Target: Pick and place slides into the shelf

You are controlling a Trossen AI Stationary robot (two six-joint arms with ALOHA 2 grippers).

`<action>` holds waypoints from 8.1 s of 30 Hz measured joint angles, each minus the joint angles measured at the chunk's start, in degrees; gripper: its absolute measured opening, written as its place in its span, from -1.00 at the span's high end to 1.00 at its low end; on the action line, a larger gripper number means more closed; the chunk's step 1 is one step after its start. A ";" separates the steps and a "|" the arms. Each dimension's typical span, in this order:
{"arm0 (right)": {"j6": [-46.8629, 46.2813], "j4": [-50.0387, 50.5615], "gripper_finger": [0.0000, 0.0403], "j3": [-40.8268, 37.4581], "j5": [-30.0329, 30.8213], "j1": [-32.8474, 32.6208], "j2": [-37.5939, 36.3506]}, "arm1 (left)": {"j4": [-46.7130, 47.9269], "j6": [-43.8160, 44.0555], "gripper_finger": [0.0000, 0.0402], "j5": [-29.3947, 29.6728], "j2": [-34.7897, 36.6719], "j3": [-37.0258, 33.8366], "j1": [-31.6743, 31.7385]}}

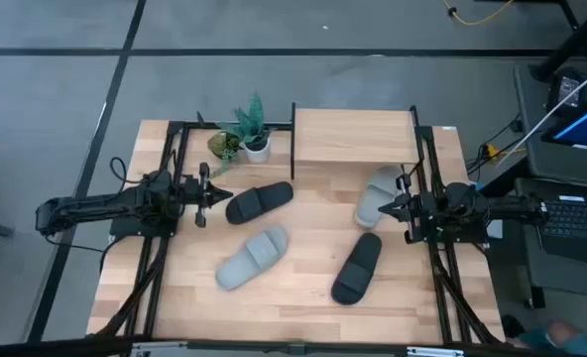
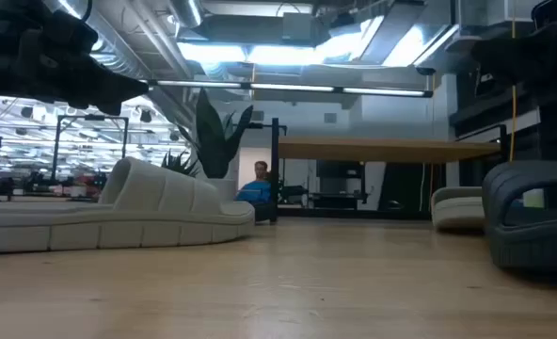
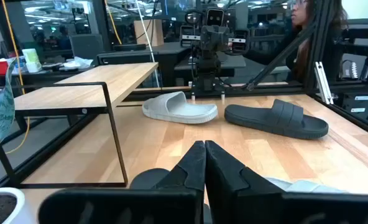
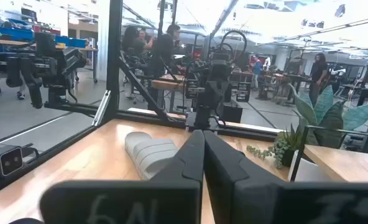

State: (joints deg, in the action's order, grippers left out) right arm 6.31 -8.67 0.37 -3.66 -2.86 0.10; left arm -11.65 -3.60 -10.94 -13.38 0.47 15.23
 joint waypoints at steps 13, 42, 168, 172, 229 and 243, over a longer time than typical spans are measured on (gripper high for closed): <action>-0.02 0.00 0.94 -0.01 0.00 0.01 0.00 | 0.01 0.01 1.00 0.00 -0.01 -0.01 0.00; -0.06 0.00 0.94 0.01 -0.02 0.00 0.00 | 0.01 0.01 1.00 0.00 -0.01 0.00 0.01; -5.90 6.90 0.94 0.01 2.52 -0.01 0.00 | -0.01 0.17 1.00 1.09 0.01 0.00 0.03; -5.84 7.52 0.94 0.00 2.52 -0.01 0.00 | 0.01 0.09 1.00 1.80 0.01 0.00 0.01; -8.85 14.88 0.94 9.65 5.58 -0.06 0.14 | 12.14 3.04 1.00 8.04 -0.21 7.55 0.03; -5.99 19.15 0.94 9.65 5.55 -0.05 0.16 | 13.63 3.02 1.00 8.09 -0.23 7.56 0.01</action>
State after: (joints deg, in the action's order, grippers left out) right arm 0.32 10.49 10.02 1.89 -2.92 0.25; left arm 1.98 -0.58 -2.85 -13.61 8.03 15.25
